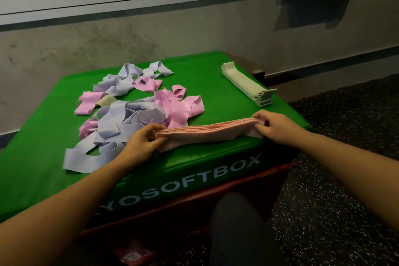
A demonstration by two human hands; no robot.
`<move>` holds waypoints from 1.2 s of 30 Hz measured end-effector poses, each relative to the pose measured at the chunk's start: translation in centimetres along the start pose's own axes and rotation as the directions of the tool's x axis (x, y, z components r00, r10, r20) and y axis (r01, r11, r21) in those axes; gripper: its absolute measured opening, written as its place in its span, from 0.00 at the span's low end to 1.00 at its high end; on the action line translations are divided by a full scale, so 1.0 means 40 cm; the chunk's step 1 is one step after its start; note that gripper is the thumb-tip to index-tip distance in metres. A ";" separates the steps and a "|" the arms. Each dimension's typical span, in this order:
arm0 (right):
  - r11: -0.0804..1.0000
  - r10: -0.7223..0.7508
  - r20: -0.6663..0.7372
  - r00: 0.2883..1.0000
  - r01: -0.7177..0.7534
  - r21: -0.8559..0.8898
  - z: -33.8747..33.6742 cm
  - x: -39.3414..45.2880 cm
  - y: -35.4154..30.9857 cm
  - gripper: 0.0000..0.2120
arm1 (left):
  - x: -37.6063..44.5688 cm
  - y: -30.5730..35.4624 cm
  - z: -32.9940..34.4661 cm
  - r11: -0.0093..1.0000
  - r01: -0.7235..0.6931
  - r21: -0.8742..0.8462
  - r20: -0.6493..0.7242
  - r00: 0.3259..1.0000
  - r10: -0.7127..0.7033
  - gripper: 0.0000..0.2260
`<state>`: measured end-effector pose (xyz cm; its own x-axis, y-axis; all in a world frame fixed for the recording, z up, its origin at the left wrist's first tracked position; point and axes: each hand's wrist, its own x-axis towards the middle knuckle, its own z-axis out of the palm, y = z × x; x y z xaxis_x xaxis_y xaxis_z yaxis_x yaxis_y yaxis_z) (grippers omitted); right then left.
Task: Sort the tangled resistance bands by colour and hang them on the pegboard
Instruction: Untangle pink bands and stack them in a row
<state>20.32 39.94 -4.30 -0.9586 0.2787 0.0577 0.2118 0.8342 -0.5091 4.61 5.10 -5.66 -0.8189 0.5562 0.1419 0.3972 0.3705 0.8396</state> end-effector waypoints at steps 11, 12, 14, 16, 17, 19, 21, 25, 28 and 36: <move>0.980 0.082 -0.041 0.996 -0.073 0.186 -0.006 -0.041 0.011 0.14 | 0.192 0.152 -0.012 0.988 0.040 -0.150 -0.059 0.997 -0.049 0.24; 0.969 0.088 -0.049 0.995 -0.074 0.238 -0.001 -0.042 0.007 0.13 | 0.226 0.166 -0.002 0.988 0.036 -0.152 -0.082 0.995 -0.049 0.23; 0.932 0.092 -0.050 0.994 -0.069 0.356 0.007 -0.037 0.002 0.09 | 0.306 0.184 0.020 0.987 0.041 -0.155 -0.137 0.989 -0.062 0.21; 0.884 0.098 -0.048 0.994 -0.065 0.463 0.010 -0.021 -0.003 0.07 | 0.387 0.191 0.043 0.985 0.066 -0.160 -0.176 0.980 -0.094 0.19; 0.846 0.121 -0.039 0.992 -0.082 0.528 0.011 -0.011 -0.005 0.06 | 0.426 0.193 0.053 0.983 0.084 -0.165 -0.182 0.977 -0.114 0.18; 0.753 0.184 -0.012 0.983 -0.133 0.644 0.016 0.016 -0.010 0.04 | 0.503 0.190 0.075 0.981 0.107 -0.159 -0.194 0.971 -0.138 0.16; 0.702 0.239 -0.011 0.971 -0.165 0.693 0.026 0.050 -0.007 0.05 | 0.577 0.191 0.103 0.988 0.100 -0.118 -0.202 0.972 -0.123 0.14; 0.700 0.290 -0.026 0.957 -0.194 0.687 0.041 0.133 -0.003 0.06 | 0.715 0.207 0.163 0.995 0.042 -0.096 -0.188 0.980 -0.059 0.14; 0.718 0.319 -0.034 0.947 -0.218 0.661 0.042 0.200 0.003 0.07 | 0.807 0.210 0.198 0.994 0.036 -0.102 -0.166 0.985 -0.053 0.14; 0.854 0.325 -0.046 0.945 -0.272 0.444 0.051 0.295 0.033 0.07 | 0.982 0.140 0.299 0.993 0.098 -0.059 -0.059 0.993 -0.101 0.16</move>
<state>8.89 43.35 -6.04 -0.8279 0.5563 -0.0717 0.3574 0.4248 -0.8318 -20.36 37.91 -1.67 -0.8780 0.4708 0.0870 0.2901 0.3785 0.8790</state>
